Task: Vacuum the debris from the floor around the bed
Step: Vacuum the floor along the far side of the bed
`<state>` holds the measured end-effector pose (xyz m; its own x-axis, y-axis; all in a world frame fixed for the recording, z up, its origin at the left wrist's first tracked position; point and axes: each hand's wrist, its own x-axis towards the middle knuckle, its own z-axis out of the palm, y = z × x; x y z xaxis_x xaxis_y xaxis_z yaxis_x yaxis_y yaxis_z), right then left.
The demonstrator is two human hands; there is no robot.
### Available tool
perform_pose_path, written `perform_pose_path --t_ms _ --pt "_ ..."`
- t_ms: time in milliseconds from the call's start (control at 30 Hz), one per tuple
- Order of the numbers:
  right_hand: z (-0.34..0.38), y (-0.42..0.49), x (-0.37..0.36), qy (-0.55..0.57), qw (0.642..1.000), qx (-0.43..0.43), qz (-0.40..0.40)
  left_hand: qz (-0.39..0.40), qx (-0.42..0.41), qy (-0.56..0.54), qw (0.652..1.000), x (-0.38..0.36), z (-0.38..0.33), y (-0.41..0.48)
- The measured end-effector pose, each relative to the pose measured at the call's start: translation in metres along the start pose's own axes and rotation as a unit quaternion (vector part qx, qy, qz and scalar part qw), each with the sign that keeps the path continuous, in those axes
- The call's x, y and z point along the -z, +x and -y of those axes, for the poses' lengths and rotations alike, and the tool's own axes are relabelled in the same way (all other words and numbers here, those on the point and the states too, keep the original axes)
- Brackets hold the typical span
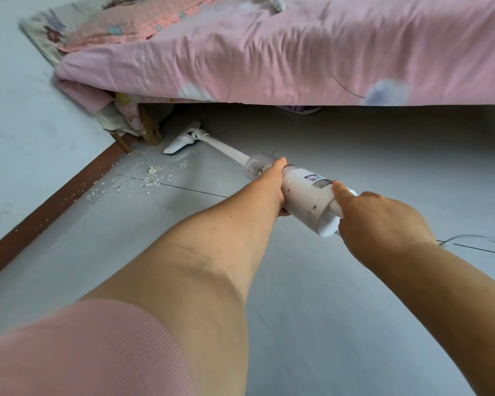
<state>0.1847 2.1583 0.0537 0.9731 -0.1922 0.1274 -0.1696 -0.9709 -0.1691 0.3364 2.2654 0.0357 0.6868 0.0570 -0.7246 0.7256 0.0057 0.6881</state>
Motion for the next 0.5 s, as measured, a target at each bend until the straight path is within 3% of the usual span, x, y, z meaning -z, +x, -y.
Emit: perform_pose_path --t_ms 267,500 --pt "-0.032 -0.034 0.019 -0.034 0.998 -0.059 -0.008 0.051 -0.003 0.048 0.998 -0.040 0.017 -0.037" --pt "-0.027 -0.033 0.025 -0.051 0.998 -0.045 -0.013 0.073 -0.003 0.034 0.997 -0.036 0.012 -0.041"
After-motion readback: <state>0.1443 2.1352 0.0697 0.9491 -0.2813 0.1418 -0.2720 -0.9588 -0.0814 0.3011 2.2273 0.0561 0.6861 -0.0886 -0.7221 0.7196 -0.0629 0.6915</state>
